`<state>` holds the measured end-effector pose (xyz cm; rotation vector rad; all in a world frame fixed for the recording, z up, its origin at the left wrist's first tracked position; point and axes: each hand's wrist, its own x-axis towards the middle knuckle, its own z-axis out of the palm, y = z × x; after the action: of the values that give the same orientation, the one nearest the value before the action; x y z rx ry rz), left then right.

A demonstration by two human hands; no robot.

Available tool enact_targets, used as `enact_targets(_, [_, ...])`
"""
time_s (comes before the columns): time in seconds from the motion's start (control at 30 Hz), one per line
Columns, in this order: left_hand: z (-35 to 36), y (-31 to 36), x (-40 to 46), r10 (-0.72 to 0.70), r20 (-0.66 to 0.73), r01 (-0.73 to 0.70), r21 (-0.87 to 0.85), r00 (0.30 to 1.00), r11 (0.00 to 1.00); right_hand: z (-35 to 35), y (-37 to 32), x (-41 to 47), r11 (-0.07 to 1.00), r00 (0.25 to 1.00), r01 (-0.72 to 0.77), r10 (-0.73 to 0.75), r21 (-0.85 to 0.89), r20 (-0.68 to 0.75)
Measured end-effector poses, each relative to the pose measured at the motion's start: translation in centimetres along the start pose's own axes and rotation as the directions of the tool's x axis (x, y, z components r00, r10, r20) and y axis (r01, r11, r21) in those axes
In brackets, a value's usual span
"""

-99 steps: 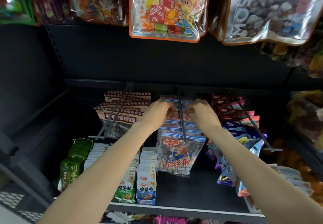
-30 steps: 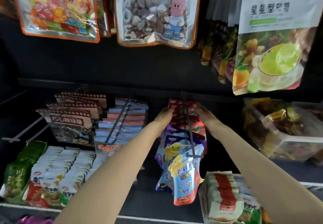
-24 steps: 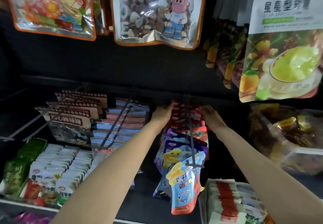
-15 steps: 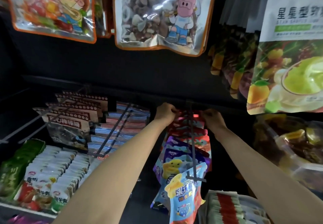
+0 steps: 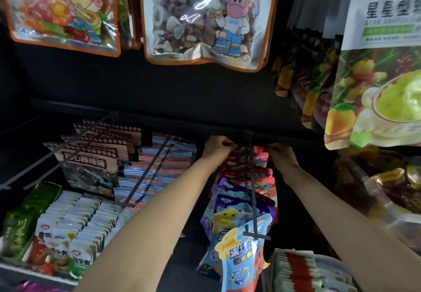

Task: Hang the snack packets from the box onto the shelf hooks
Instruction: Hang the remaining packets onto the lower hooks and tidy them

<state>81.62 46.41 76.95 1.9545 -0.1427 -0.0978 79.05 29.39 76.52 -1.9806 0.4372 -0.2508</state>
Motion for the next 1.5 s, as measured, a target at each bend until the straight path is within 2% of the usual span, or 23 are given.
enact_targets(0.17, [0.3, 0.1, -0.3, -0.092, -0.009, 0.090, -0.092, 0.996, 0.992, 0.2, 0.1, -0.5, 0.998, 0.999, -0.027, 0.025, 0.054, 0.032])
enact_targets(0.3, [0.5, 0.3, -0.2, -0.061, -0.079, 0.052, -0.106, 0.995, 0.993, 0.4, -0.1, -0.6, 0.995, 0.998, -0.047, 0.043, 0.084, 0.044])
enact_targets(0.47, [0.0, 0.2, -0.4, -0.056, -0.040, 0.052, -0.093, 0.998, 0.994, 0.9, 0.0, -0.5, 0.994, 0.999, -0.025, 0.021, 0.110, 0.035])
enact_targets(0.63, [-0.1, -0.3, -1.0, -0.011, -0.003, 0.011, -0.049, 1.000, 0.999, 0.6, 0.2, -0.8, 0.999, 0.999, 0.008, -0.010, 0.047, 0.031])
enact_targets(0.77, [-0.6, -1.0, -1.7, 0.075, -0.074, -0.070, 0.069, 0.994, 0.995, -0.1, 0.8, -1.8, 0.962, 0.980, 0.193, -0.199, -0.195, -0.012])
enact_targets(0.83, [-0.8, -1.4, -1.8, 0.100, -0.094, -0.089, 0.115, 0.991, 0.989, -0.4, 0.8, -2.1, 0.893, 0.948, 0.307, -0.316, -0.328, 0.029])
enact_targets(0.9, [-0.9, -1.5, -1.8, 0.122, -0.086, -0.106, 0.165, 0.989, 0.981, -0.7, 0.6, -2.3, 0.840, 0.925, 0.375, -0.366, -0.391, 0.102])
enact_targets(1.03, [-0.8, -0.9, -1.2, 0.172, -0.132, -0.135, 0.251, 0.976, 0.958, -1.1, 0.3, -2.3, 0.799, 0.900, 0.432, -0.413, -0.419, 0.140])
enact_targets(1.13, [-0.4, -0.7, -1.2, 0.177, -0.100, -0.145, 0.267, 0.979, 0.953, -1.0, 0.4, -2.0, 0.783, 0.889, 0.455, -0.427, -0.424, 0.166])
enact_targets(1.23, [-0.4, -0.5, -1.2, 0.172, -0.093, -0.144, 0.252, 0.981, 0.957, -0.7, 0.7, -1.5, 0.793, 0.902, 0.425, -0.412, -0.437, 0.128])
enact_targets(1.4, [-1.4, -0.7, -1.3, 0.133, 0.003, -0.130, 0.213, 0.991, 0.968, -0.5, 0.9, -1.1, 0.823, 0.915, 0.398, -0.385, -0.406, 0.117])
enact_targets(1.5, [-1.7, -1.2, -1.1, 0.097, 0.027, -0.101, 0.294, 0.995, 0.951, -0.7, 0.9, -1.0, 0.852, 0.926, 0.376, -0.350, -0.365, 0.140])
